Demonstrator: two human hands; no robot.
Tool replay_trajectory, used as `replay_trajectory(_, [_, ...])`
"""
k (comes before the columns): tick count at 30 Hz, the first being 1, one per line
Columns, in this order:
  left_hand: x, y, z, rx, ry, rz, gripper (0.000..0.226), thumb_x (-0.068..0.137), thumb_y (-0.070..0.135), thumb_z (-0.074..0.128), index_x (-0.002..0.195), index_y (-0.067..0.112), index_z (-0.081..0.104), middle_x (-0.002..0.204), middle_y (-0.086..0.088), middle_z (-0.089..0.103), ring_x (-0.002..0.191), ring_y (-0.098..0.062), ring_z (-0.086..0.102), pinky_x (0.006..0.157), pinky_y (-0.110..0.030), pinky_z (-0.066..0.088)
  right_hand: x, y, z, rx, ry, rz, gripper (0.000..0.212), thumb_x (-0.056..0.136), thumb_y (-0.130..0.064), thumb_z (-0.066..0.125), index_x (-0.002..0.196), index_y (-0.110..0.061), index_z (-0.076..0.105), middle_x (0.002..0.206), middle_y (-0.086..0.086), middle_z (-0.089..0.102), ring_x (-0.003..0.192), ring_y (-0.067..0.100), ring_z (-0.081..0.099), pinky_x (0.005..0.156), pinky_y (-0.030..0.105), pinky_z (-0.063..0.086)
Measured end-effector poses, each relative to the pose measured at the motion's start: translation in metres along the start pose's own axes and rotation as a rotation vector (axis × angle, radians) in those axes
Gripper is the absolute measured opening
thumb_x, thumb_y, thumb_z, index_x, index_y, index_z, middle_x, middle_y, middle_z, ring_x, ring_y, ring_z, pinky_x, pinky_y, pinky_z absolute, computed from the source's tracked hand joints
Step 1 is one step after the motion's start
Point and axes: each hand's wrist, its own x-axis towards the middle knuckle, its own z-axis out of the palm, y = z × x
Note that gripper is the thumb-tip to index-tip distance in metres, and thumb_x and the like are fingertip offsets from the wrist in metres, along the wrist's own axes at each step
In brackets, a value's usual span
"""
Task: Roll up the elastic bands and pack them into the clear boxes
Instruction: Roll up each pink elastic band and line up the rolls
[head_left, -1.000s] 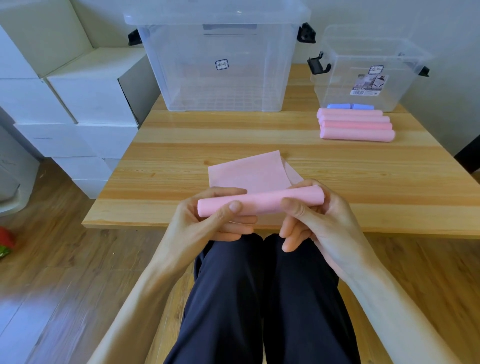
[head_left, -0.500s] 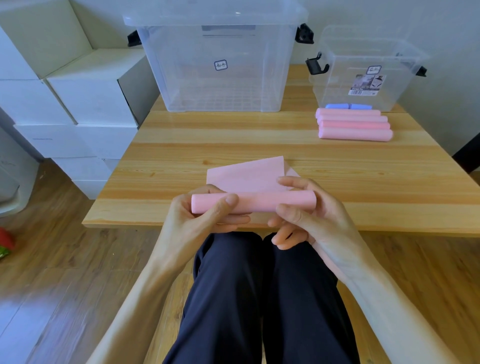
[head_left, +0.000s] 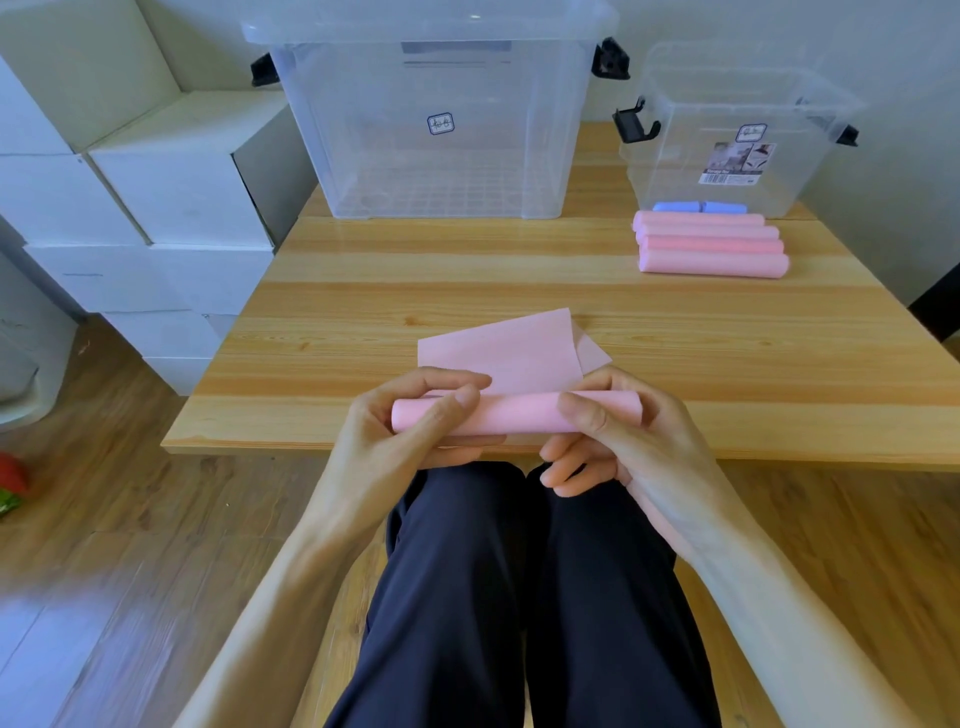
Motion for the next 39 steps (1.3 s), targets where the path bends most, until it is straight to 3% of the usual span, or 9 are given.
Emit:
replay_trajectory(4, [0.001, -0.001, 0.002, -0.002, -0.025, -0.020, 0.024, 0.079, 0.031, 0.066, 0.097, 0.015, 0.072, 0.101, -0.005, 0.072, 0.091, -0.029, 0.075, 0.072, -0.026, 0.060, 0.001, 0.001, 0.000, -0.016, -0.009, -0.003, 0.037, 0.077, -0.025, 0.070, 0.101, 0.003, 0.059, 0.076, 0.021, 0.072, 0.062, 0.032, 0.072, 0.052, 0.032, 0.058])
replay_trajectory(8, [0.001, -0.004, 0.008, -0.011, -0.037, -0.017, 0.041, 0.074, 0.031, 0.070, 0.111, 0.013, 0.062, 0.093, -0.011, 0.076, 0.086, -0.031, 0.075, 0.074, -0.031, 0.061, 0.002, 0.005, 0.004, 0.019, 0.005, -0.008, 0.042, 0.076, -0.020, 0.071, 0.111, -0.004, 0.054, 0.077, 0.021, 0.072, 0.060, 0.031, 0.071, 0.052, 0.031, 0.058])
replay_trajectory(13, [0.002, -0.005, 0.005, -0.011, -0.019, 0.004, 0.017, 0.073, 0.024, 0.073, 0.086, 0.015, 0.067, 0.091, -0.007, 0.073, 0.087, -0.031, 0.075, 0.069, -0.027, 0.060, 0.002, 0.003, -0.001, 0.001, 0.001, -0.003, 0.046, 0.076, -0.027, 0.070, 0.114, -0.009, 0.053, 0.082, 0.021, 0.073, 0.070, 0.033, 0.074, 0.057, 0.034, 0.059])
replay_trajectory(19, [0.009, -0.009, 0.000, -0.060, -0.005, 0.023, 0.020, 0.089, 0.030, 0.068, 0.080, 0.013, 0.063, 0.096, -0.011, 0.066, 0.097, -0.030, 0.070, 0.075, -0.039, 0.060, 0.005, 0.002, 0.004, -0.003, -0.023, -0.066, 0.036, 0.080, -0.026, 0.067, 0.110, -0.011, 0.052, 0.077, 0.022, 0.071, 0.069, 0.034, 0.073, 0.060, 0.036, 0.060])
replay_trajectory(25, [0.007, -0.004, -0.005, -0.046, -0.076, -0.008, 0.017, 0.083, 0.029, 0.063, 0.085, 0.017, 0.075, 0.101, 0.002, 0.071, 0.098, -0.015, 0.069, 0.073, -0.027, 0.059, 0.002, 0.000, -0.005, -0.080, -0.041, -0.073, 0.029, 0.080, -0.022, 0.069, 0.105, -0.008, 0.063, 0.082, 0.011, 0.073, 0.073, 0.034, 0.074, 0.062, 0.034, 0.061])
replay_trajectory(30, [0.003, 0.006, -0.008, 0.052, -0.140, -0.047, 0.019, 0.074, 0.024, 0.069, 0.089, 0.025, 0.080, 0.100, 0.001, 0.077, 0.093, -0.017, 0.074, 0.070, -0.022, 0.058, 0.002, 0.000, -0.003, -0.057, -0.025, -0.047, 0.032, 0.082, -0.028, 0.064, 0.099, -0.002, 0.061, 0.084, 0.017, 0.075, 0.069, 0.033, 0.074, 0.059, 0.032, 0.060])
replay_trajectory(36, [0.002, 0.006, -0.003, 0.099, -0.087, -0.036, 0.025, 0.078, 0.031, 0.065, 0.095, 0.018, 0.076, 0.097, -0.001, 0.077, 0.082, -0.023, 0.076, 0.067, -0.023, 0.059, 0.003, 0.001, -0.003, -0.061, 0.002, -0.037, 0.032, 0.072, -0.022, 0.075, 0.098, -0.005, 0.068, 0.081, 0.016, 0.073, 0.069, 0.034, 0.074, 0.059, 0.031, 0.060])
replay_trajectory(39, [0.001, 0.007, -0.001, 0.103, -0.117, -0.047, 0.028, 0.078, 0.030, 0.064, 0.100, 0.016, 0.075, 0.097, 0.003, 0.077, 0.086, -0.017, 0.076, 0.068, -0.023, 0.059, 0.002, 0.000, -0.002, -0.043, 0.039, -0.028, 0.025, 0.070, -0.024, 0.076, 0.089, -0.008, 0.071, 0.077, 0.015, 0.073, 0.066, 0.033, 0.074, 0.055, 0.029, 0.059])
